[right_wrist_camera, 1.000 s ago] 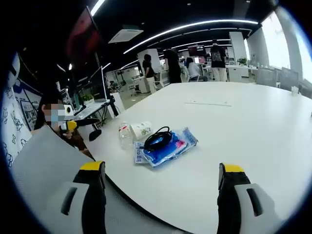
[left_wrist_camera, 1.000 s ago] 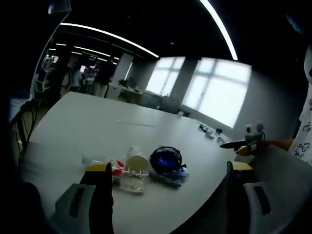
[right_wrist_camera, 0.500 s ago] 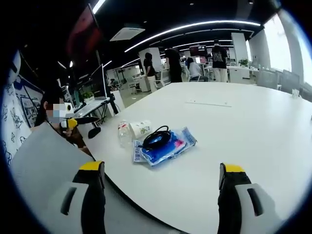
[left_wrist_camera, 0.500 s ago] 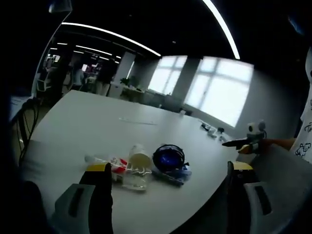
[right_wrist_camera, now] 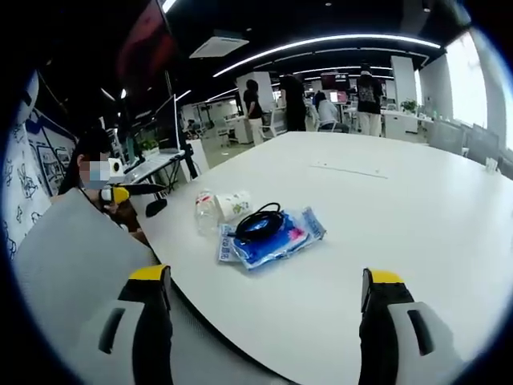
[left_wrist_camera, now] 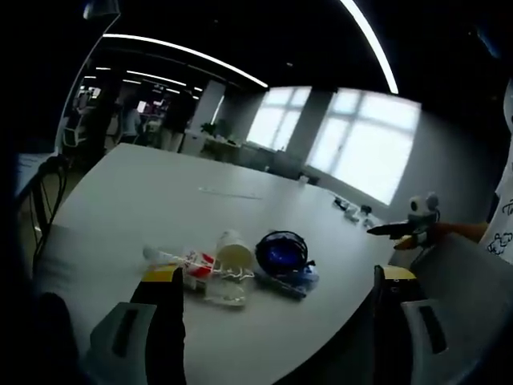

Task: Arrange the tabletop items into an orderly group along one side of the table until the central work area is clear of visible clutter.

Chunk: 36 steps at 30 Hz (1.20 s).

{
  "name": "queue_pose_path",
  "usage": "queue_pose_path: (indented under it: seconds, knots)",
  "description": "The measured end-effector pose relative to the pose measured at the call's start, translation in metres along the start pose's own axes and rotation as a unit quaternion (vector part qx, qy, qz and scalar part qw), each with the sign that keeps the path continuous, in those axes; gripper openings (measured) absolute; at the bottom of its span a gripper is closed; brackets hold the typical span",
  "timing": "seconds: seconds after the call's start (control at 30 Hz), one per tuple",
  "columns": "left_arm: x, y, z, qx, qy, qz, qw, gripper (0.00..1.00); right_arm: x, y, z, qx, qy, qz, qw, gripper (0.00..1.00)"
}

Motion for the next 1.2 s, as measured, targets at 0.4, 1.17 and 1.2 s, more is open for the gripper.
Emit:
queue_pose_path:
  seconds: [0.4,1.17,1.2]
  knots:
    - [-0.005,0.002,-0.003,0.004,-0.001,-0.008,1.0000,0.96,0.006,-0.013,0.001,0.016,0.034,-0.019,0.9991,0.99]
    - [-0.001,-0.006,-0.013,0.009,-0.007,-0.006,0.9999,0.92,0.030,-0.054,-0.002,0.077,0.154,-0.052,0.9837,0.90]
    - [-0.001,-0.007,-0.013,0.009,-0.007,-0.006,0.9999,0.92,0.031,-0.055,-0.002,0.082,0.161,-0.052,0.9822,0.90]
Point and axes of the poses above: the point that each gripper's makers call its tool centre point, and the gripper's own axes: y roughly backward along the fingers, z roughly to its right, x roughly out of its top, the point moved 8 cm from there along y, roughly backward along the fingers, and after that the axes turned 3 degrees about z, right-handed, at the moved point
